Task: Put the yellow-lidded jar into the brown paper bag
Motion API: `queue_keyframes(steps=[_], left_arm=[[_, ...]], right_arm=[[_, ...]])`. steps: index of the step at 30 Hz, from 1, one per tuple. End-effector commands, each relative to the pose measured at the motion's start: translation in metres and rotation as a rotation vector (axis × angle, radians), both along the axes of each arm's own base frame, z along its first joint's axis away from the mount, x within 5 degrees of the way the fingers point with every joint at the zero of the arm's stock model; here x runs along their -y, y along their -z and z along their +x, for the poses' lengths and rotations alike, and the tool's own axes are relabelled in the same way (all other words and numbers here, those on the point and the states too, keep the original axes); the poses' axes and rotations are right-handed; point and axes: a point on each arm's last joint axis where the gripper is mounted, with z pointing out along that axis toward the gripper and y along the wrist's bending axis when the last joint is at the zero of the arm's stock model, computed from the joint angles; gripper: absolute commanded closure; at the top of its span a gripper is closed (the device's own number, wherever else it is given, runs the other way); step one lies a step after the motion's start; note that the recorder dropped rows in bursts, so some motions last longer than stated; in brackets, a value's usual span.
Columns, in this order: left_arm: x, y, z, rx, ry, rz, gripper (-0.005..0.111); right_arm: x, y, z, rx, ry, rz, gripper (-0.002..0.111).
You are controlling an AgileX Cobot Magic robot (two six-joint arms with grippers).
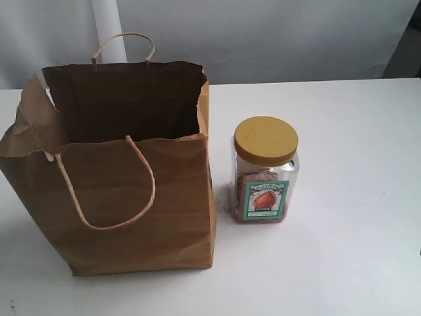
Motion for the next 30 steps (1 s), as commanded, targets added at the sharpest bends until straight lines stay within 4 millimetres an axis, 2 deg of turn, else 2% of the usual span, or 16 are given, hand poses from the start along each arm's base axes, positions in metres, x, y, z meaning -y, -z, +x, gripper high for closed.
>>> queue_keyframes(steps=[1,10,19,25,30], left_arm=[[0.000,-0.001,0.000,0.005,0.003,-0.007,0.106],[0.000,-0.001,0.000,0.005,0.003,-0.007,0.106],[0.000,-0.001,0.000,0.005,0.003,-0.007,0.106],[0.000,-0.001,0.000,0.005,0.003,-0.007,0.106],[0.000,-0.001,0.000,0.005,0.003,-0.007,0.106]], right_arm=[[0.000,0.000,0.000,0.005,0.007,0.012,0.108],[0.000,-0.001,0.000,0.018,0.006,0.014,0.108],[0.000,-0.028,0.000,0.314,-0.003,0.058,0.108],[0.000,-0.031,-0.001,0.341,-0.003,0.075,0.108],[0.001,-0.036,-0.001,0.366,0.008,0.298,0.108]])
